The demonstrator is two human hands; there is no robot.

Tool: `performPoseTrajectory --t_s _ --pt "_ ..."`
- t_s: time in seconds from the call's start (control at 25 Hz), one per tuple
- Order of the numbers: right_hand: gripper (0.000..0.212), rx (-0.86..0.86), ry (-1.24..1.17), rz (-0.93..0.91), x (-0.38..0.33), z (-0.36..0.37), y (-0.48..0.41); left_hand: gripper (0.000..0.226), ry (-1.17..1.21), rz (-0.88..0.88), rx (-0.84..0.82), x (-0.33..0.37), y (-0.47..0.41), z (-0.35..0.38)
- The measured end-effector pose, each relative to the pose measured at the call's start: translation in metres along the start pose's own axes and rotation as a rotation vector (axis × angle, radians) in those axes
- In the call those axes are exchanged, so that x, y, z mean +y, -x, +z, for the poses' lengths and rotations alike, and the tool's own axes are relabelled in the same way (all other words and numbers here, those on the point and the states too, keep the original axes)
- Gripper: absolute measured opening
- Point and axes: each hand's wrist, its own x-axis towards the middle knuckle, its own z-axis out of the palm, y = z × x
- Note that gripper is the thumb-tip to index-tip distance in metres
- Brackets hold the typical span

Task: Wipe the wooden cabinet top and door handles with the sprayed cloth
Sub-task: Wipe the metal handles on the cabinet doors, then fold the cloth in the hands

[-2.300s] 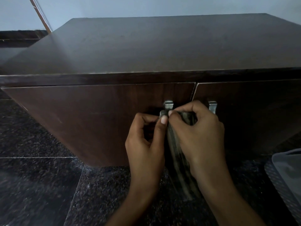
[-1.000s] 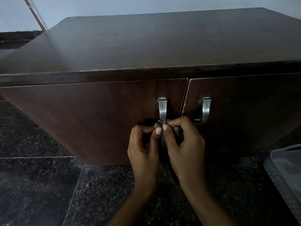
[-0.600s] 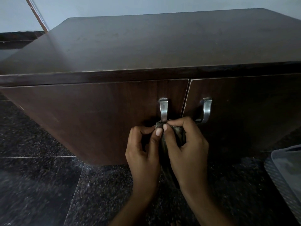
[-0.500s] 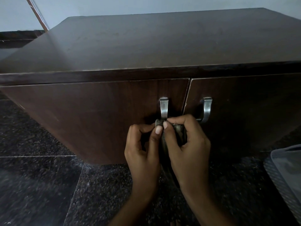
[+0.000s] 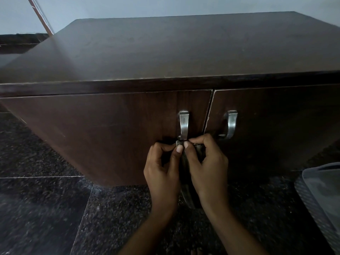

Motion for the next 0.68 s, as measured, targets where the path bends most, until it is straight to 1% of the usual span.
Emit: performPoseTrajectory --t_s 0.12,0.16,0.2,0.24,0.28,0.32,0.36,0.44,0.48,0.52,0.6,0.68 --pt "0.007 -0.045 0.018 0.049 0.0 -0.012 0.012 0.008 0.016 -0.083 -0.032 0.0 0.011 -0.001" --pt "0.014 -0.084 0.01 0.075 -0.001 -0.019 0.019 0.008 0.044 -0.113 -0.049 0.003 0.018 -0.004" --pt "0.025 -0.132 -0.017 0.12 -0.002 -0.028 0.026 0.009 0.078 -0.139 -0.074 0.007 0.024 -0.006" --pt "0.038 -0.179 -0.064 0.192 -0.001 -0.038 0.031 0.01 0.108 -0.159 -0.104 0.01 0.029 -0.009" --pt "0.046 -0.224 -0.121 0.285 0.0 -0.046 0.036 0.01 0.13 -0.177 -0.134 0.013 0.033 -0.011" --pt "0.046 -0.269 -0.182 0.373 0.002 -0.055 0.04 0.01 0.149 -0.191 -0.158 0.017 0.037 -0.012" --pt "0.037 -0.319 -0.235 0.443 0.004 -0.063 0.042 0.01 0.171 -0.205 -0.179 0.022 0.04 -0.012" --pt "0.017 -0.391 -0.285 0.5 0.003 -0.078 0.046 0.008 0.217 -0.235 -0.217 0.035 0.045 -0.008" --pt "0.016 -0.399 -0.276 0.498 0.003 -0.086 0.048 0.006 0.237 -0.257 -0.236 0.042 0.047 -0.005" --pt "0.02 -0.382 -0.261 0.489 0.003 -0.094 0.05 0.006 0.258 -0.288 -0.26 0.048 0.05 0.0" --pt "0.027 -0.278 -0.268 0.515 0.005 -0.111 0.05 0.011 0.315 -0.383 -0.339 0.059 0.056 0.011" --pt "0.022 -0.15 -0.319 0.568 0.004 -0.128 0.05 0.017 0.33 -0.445 -0.491 0.063 0.063 0.026"
